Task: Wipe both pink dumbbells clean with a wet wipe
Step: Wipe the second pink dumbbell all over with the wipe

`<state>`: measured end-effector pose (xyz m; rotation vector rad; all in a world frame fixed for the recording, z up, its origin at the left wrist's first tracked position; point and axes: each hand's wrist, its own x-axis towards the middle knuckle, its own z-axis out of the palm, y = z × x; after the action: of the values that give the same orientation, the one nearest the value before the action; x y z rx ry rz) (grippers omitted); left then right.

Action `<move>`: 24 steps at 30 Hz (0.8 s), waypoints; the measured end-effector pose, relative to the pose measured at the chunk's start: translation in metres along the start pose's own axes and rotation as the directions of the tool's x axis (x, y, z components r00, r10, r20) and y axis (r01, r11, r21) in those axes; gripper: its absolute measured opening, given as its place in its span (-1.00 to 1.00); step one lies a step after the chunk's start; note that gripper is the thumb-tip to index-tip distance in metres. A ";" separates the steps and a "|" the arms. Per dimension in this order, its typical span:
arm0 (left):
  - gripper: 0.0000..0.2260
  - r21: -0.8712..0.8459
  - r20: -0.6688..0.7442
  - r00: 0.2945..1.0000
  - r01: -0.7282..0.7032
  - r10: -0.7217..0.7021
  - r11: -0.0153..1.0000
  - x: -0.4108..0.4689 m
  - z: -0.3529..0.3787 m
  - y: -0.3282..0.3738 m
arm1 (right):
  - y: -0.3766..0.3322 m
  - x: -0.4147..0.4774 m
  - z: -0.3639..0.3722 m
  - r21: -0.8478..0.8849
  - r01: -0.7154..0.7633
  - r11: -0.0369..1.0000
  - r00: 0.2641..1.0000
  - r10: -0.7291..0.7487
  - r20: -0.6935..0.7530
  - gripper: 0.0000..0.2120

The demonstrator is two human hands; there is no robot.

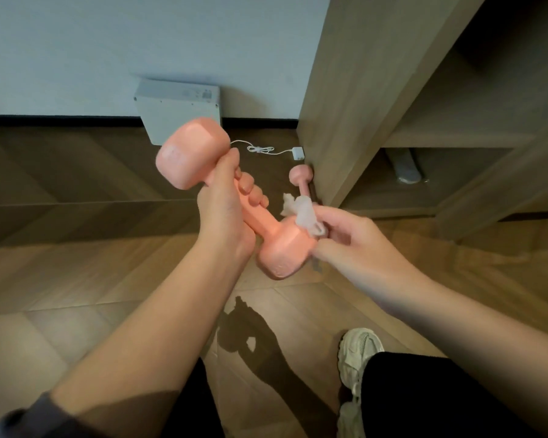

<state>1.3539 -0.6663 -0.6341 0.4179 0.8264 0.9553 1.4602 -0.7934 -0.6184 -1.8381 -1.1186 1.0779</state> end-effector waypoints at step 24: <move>-0.71 -0.118 0.135 0.988 0.091 -0.075 0.989 0.006 -0.022 0.005 | -0.012 -0.001 0.005 -0.078 0.143 0.987 0.945 -0.159 -0.284 -0.91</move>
<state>1.3361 -0.6591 -0.6468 0.3317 0.6572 0.8871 1.4516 -0.7894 -0.6100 -1.8482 -1.1017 0.6689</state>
